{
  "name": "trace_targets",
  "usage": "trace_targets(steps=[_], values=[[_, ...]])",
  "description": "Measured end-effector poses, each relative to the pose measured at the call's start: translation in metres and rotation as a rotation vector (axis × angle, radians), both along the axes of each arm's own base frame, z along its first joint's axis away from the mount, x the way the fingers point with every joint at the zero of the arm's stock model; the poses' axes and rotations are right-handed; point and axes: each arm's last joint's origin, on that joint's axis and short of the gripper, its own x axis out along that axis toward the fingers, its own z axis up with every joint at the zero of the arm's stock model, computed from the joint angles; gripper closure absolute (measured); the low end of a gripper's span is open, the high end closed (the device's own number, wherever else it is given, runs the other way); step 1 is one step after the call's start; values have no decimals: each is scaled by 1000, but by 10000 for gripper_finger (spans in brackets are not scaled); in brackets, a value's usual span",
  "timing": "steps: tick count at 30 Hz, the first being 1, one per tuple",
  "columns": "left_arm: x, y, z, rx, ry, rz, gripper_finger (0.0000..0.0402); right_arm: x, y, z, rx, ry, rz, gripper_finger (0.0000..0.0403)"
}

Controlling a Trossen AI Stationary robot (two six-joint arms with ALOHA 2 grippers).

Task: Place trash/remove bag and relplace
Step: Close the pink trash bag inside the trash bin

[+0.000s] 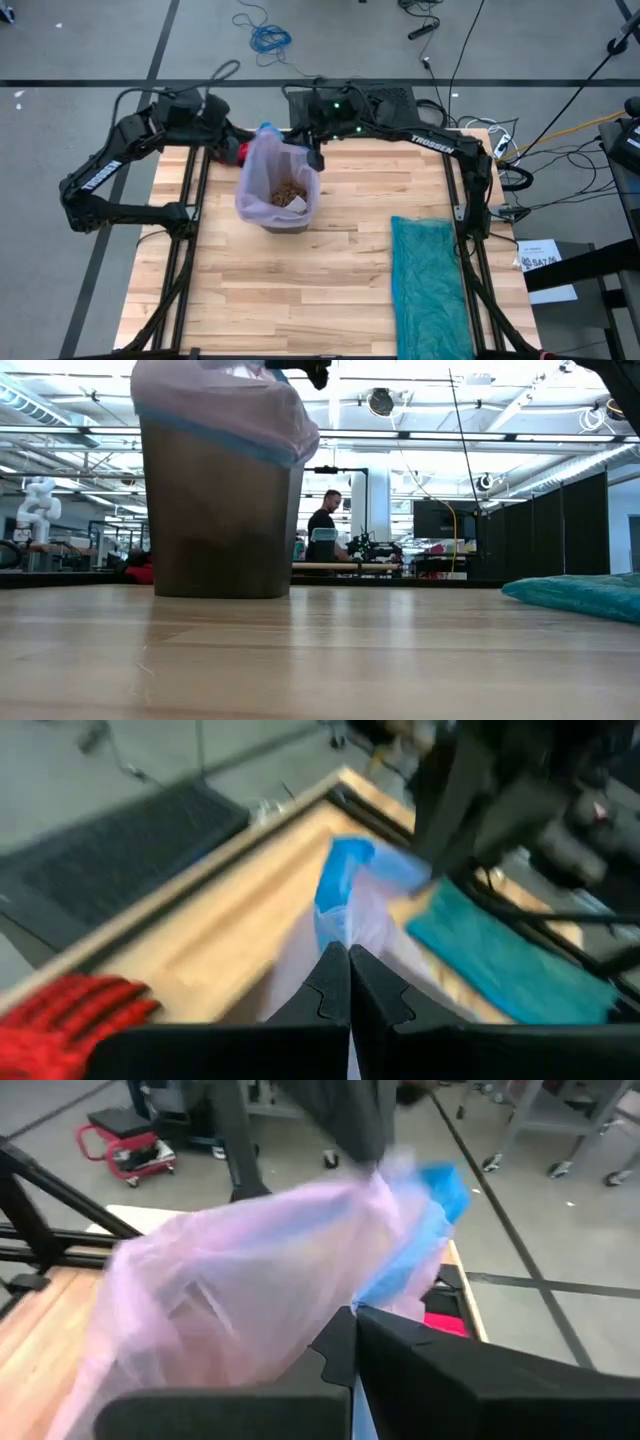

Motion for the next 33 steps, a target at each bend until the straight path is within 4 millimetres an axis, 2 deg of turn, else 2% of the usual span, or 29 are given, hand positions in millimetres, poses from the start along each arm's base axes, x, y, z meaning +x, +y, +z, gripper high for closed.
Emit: trace_targets(steps=[3,7,16,21,24,29,33], values=[[-4,-1,10,38,-20,36,402,2,2,1,-27,-11,-38,403],[-7,-3,13,41,-16,46,402,3,4,2,-96,-5,-102,403],[-19,-4,0,55,210,190,402,5,9,2,-210,16,-197,403],[-19,-3,1,70,203,208,402,5,11,2,-130,9,-228,400],[-19,-3,1,68,202,205,401,-4,16,11,-59,-6,-250,381],[-18,-4,1,70,202,183,402,-23,22,36,44,-88,-285,322],[-18,-4,2,65,188,157,402,-35,24,43,76,-78,-299,276]])
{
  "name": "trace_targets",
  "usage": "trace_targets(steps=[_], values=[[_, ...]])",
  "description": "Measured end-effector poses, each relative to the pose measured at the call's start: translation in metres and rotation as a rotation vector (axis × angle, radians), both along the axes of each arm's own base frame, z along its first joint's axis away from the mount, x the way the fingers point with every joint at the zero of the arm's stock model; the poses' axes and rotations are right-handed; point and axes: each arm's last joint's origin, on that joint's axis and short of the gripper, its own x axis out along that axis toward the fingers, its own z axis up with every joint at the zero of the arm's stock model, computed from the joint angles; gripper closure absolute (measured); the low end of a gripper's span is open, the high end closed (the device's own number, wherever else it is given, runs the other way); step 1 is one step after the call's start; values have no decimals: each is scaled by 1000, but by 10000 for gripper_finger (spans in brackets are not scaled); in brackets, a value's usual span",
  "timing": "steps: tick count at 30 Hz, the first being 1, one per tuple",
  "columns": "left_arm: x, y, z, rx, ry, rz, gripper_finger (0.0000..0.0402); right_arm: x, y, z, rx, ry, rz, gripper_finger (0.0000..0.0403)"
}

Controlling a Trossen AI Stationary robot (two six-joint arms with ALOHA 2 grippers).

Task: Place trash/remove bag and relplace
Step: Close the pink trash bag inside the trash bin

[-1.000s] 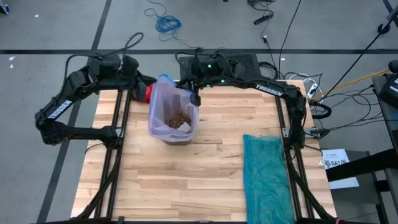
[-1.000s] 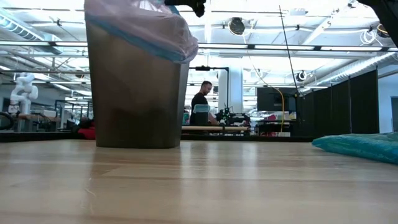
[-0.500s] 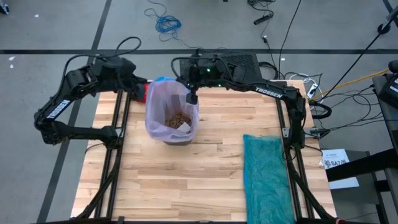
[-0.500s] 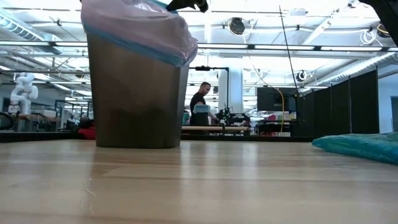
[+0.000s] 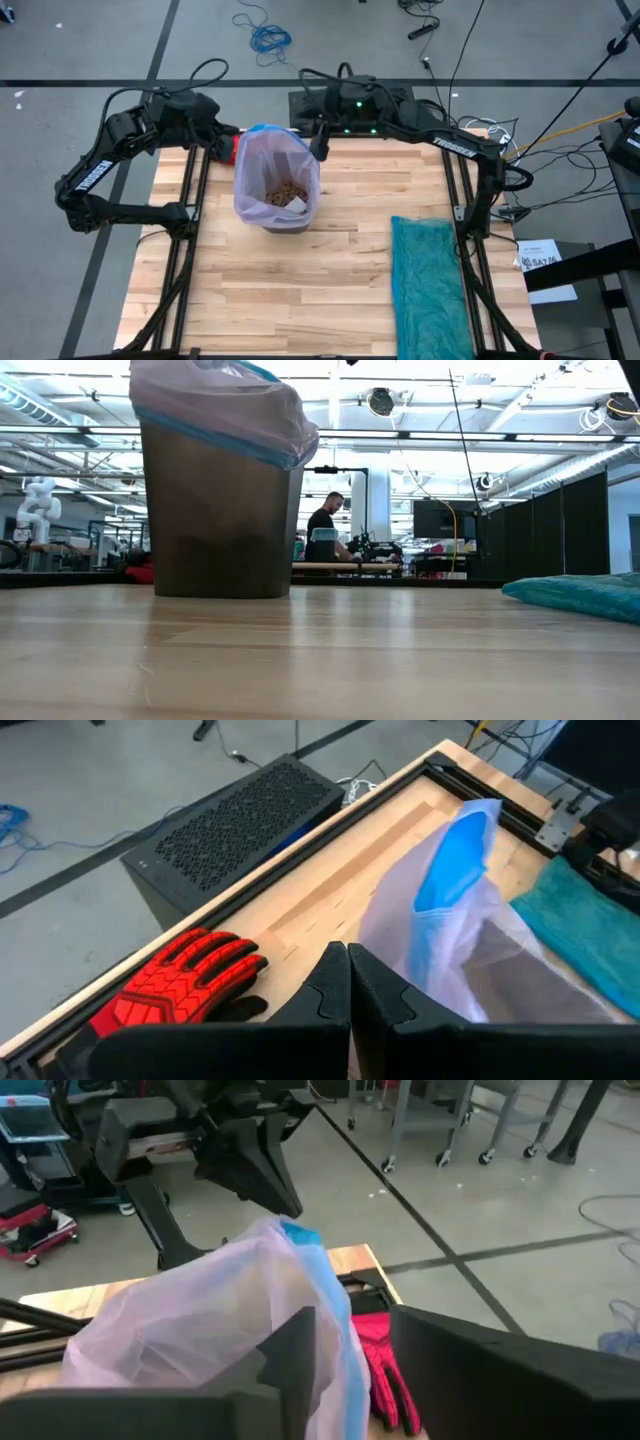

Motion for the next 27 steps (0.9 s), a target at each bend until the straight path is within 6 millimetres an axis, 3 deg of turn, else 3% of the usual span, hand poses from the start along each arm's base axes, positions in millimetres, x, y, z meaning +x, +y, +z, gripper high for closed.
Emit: trace_targets(steps=[6,12,16,19,22,27], values=[[5,1,6,9,-89,-57,395,-21,13,4,108,88,-7,235],[4,2,16,-1,-185,-141,357,-37,40,4,272,178,44,212],[3,3,18,4,-195,-174,334,-42,66,-7,469,318,150,205],[2,4,18,7,-194,-171,326,-43,95,-13,472,390,173,204],[1,5,18,14,-191,-169,324,-40,123,-29,490,458,153,204],[-1,7,18,17,-192,-168,324,-27,157,-82,555,549,54,204]])
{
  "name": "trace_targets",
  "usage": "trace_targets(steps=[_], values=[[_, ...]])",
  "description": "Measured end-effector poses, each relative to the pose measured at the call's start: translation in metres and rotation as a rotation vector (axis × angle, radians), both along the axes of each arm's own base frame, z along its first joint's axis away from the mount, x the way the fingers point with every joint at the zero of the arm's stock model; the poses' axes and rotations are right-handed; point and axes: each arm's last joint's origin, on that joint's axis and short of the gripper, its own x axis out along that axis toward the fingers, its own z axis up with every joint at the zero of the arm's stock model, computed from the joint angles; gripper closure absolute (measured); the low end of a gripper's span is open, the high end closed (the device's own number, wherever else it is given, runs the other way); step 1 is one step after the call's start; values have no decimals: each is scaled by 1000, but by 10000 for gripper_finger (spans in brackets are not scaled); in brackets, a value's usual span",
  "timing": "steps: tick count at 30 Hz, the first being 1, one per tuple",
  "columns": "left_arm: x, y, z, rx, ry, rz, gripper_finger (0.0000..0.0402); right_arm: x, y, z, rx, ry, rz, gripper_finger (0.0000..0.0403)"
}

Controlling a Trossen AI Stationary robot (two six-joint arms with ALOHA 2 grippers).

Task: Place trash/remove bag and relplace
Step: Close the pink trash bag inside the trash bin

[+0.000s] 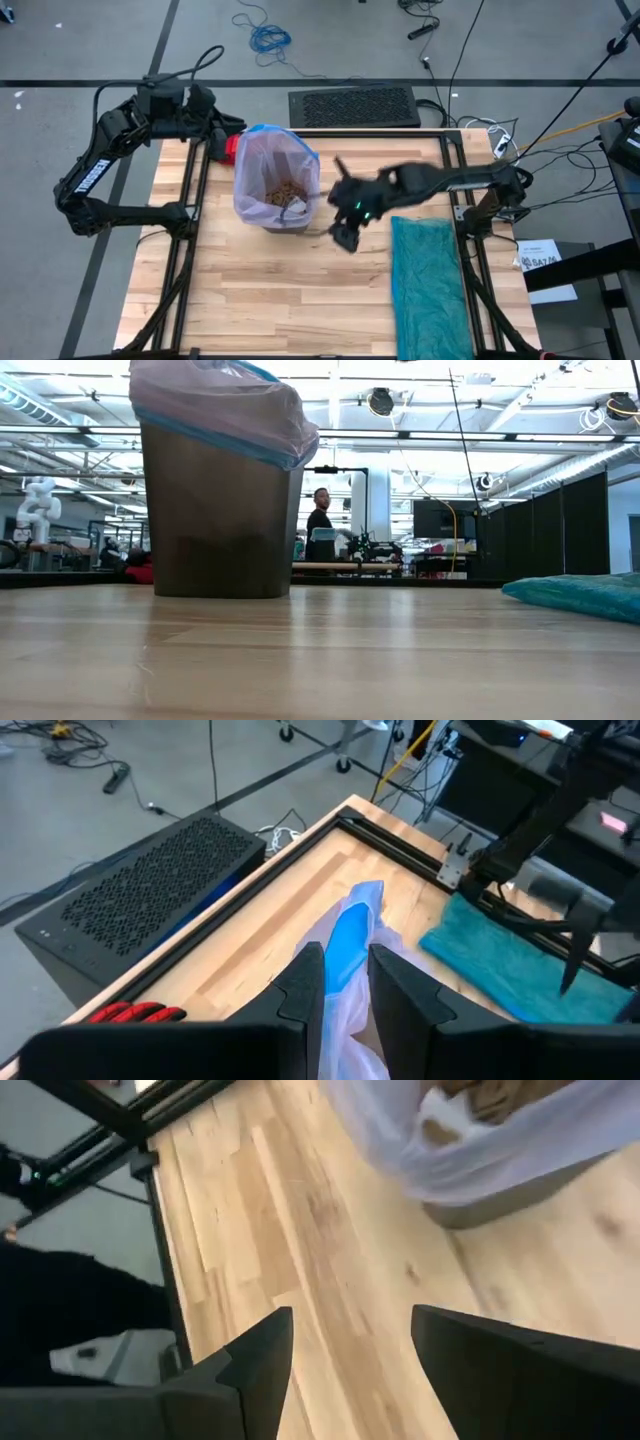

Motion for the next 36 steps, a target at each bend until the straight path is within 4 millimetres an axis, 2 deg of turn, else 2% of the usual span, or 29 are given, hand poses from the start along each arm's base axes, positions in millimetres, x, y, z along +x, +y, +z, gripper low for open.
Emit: trace_targets(steps=[4,9,13,19,23,29,36], values=[[-1,1,0,-11,-10,-24,324,20,19,-39,96,-117,-51,208],[-2,1,0,-28,-25,-58,324,29,25,-75,161,-222,-177,230],[-2,2,0,-30,-26,-53,324,23,28,-93,142,-219,-265,248],[-3,2,-1,-45,-17,-51,324,3,23,-100,111,-221,-319,271],[-4,1,-4,-70,10,-50,324,-15,2,-103,89,-268,-366,286],[-4,1,-4,-95,3,-38,323,-45,-51,-108,100,-391,-410,315],[-4,1,-4,-94,0,-37,324,-52,-104,-105,113,-476,-404,335]])
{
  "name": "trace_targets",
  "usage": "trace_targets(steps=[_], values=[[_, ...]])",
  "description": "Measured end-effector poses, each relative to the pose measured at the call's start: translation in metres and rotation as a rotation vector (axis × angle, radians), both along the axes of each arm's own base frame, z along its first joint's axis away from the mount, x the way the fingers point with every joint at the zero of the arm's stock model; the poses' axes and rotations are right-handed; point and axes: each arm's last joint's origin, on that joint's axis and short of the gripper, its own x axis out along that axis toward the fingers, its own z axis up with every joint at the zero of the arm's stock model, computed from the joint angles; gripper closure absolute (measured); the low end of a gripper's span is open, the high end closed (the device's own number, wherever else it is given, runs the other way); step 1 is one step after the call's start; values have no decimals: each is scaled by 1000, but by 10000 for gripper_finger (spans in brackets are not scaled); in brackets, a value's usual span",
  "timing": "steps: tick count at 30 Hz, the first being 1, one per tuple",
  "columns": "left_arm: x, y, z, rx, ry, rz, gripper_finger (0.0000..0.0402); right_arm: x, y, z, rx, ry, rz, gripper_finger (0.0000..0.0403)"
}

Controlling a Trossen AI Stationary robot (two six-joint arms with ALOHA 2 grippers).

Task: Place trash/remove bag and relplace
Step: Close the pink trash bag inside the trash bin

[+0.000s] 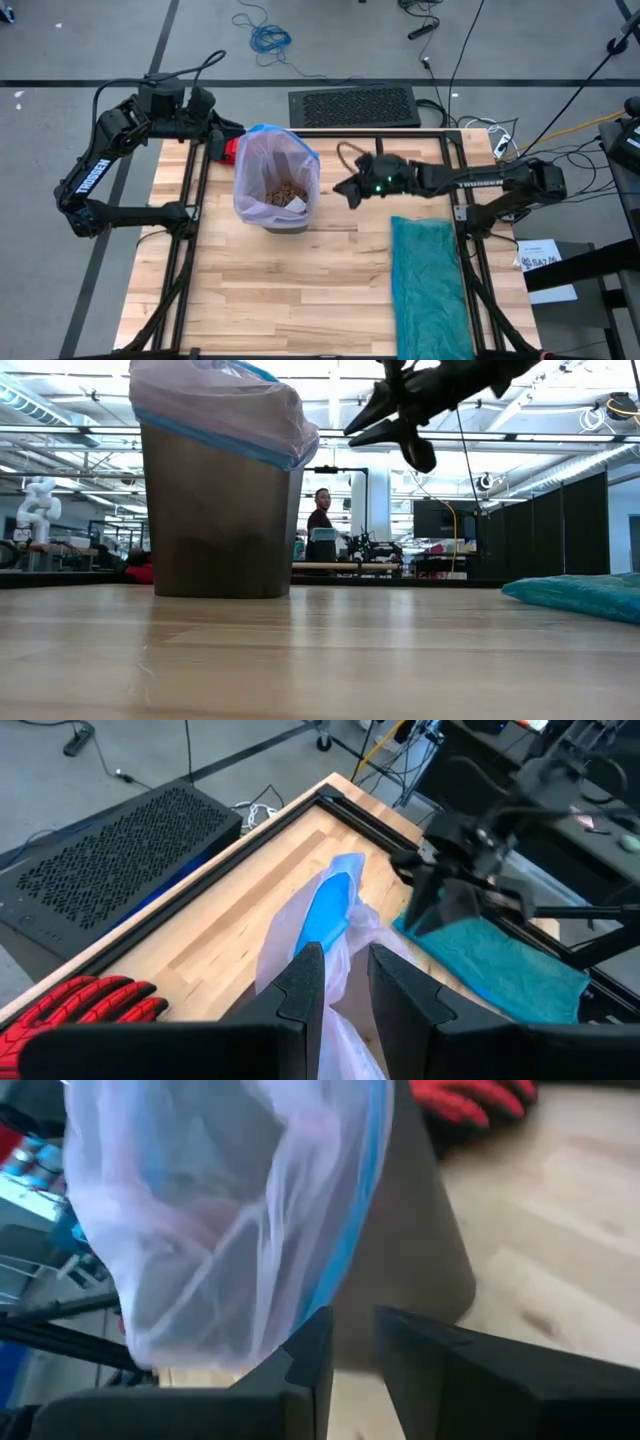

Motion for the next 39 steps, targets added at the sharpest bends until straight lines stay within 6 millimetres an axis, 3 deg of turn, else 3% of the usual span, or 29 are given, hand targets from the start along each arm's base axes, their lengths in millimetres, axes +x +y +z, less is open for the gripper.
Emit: trace_targets(steps=[8,17,28,39], values=[[0,1,0,8,7,19,324,4,-37,8,-53,-161,61,277],[-1,2,0,-18,6,84,323,2,-65,-2,-129,-117,30,207],[2,4,-1,-23,13,84,323,18,-89,-24,-176,-180,-10,201],[2,4,-2,-26,13,81,324,32,-103,-46,-126,-257,97,202]])
